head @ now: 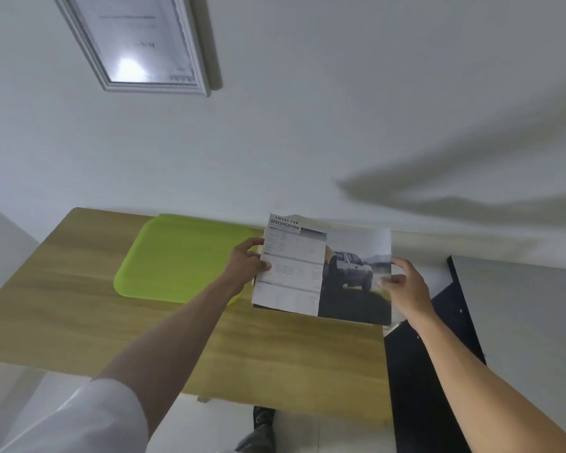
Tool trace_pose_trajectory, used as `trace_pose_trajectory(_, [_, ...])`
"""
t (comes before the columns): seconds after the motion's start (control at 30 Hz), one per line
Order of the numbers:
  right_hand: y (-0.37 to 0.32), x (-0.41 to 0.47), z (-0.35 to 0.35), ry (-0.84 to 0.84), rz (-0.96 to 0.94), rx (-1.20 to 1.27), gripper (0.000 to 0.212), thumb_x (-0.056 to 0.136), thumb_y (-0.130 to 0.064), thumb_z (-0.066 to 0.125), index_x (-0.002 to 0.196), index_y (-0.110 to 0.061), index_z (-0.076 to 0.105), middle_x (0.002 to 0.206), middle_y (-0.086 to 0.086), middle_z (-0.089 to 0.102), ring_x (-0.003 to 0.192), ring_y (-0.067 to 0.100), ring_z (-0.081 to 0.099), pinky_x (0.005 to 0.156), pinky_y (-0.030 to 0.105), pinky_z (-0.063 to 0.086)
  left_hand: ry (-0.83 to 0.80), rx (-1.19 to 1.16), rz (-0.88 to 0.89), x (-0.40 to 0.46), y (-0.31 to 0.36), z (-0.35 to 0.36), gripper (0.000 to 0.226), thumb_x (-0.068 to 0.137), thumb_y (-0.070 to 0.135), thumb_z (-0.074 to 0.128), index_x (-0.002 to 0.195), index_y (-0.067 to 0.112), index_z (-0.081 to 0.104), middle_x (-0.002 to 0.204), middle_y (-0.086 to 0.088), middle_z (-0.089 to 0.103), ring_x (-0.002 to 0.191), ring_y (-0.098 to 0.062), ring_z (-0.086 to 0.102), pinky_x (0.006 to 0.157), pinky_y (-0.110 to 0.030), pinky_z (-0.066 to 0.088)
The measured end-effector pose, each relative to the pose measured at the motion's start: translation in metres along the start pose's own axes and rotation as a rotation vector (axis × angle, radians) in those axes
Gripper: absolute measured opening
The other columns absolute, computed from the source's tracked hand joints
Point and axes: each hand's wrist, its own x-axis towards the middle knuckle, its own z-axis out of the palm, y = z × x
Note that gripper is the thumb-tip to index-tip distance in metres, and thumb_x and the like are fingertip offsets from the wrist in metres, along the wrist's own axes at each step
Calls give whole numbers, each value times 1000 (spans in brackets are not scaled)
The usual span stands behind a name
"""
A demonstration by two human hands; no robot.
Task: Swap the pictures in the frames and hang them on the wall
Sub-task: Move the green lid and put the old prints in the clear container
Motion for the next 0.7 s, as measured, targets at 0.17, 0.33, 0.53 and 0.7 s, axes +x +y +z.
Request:
trace_pose_trajectory(0.17, [1, 41, 15, 61, 31, -142, 45, 92, -10, 64, 133, -21, 49, 97, 5, 67, 82, 18, 63, 67, 26, 49, 63, 83, -27, 48, 3, 22, 46, 77, -16, 59, 107, 19, 58, 74, -6, 57, 71, -25, 60, 60, -28, 50])
trace_pose_trajectory(0.33, [14, 63, 40, 37, 97, -374, 35, 94, -10, 57, 127, -19, 48, 88, 5, 66, 71, 21, 64, 58, 34, 51, 58, 393, -29, 70, -19, 47, 43, 78, -7, 49, 107, 24, 50, 80, -3, 64, 72, -24, 63, 62, -40, 55])
trace_pose_trajectory(0.53, [17, 70, 56, -65, 109, -755, 38, 95, -19, 60, 130, -10, 46, 107, 12, 67, 91, 30, 68, 68, 34, 52, 93, 748, -45, 80, -41, 69, 55, 84, -8, 57, 134, 1, 35, 117, -17, 57, 93, -32, 62, 67, -36, 49])
trace_pose_trajectory(0.7, [15, 75, 64, -79, 42, -1032, 45, 93, -24, 64, 130, -4, 47, 117, 12, 62, 103, 27, 65, 80, 37, 56, 53, 1145, 133, 82, -48, 75, 79, 81, -5, 60, 146, -8, 15, 142, -29, 32, 125, -39, 45, 99, -35, 44])
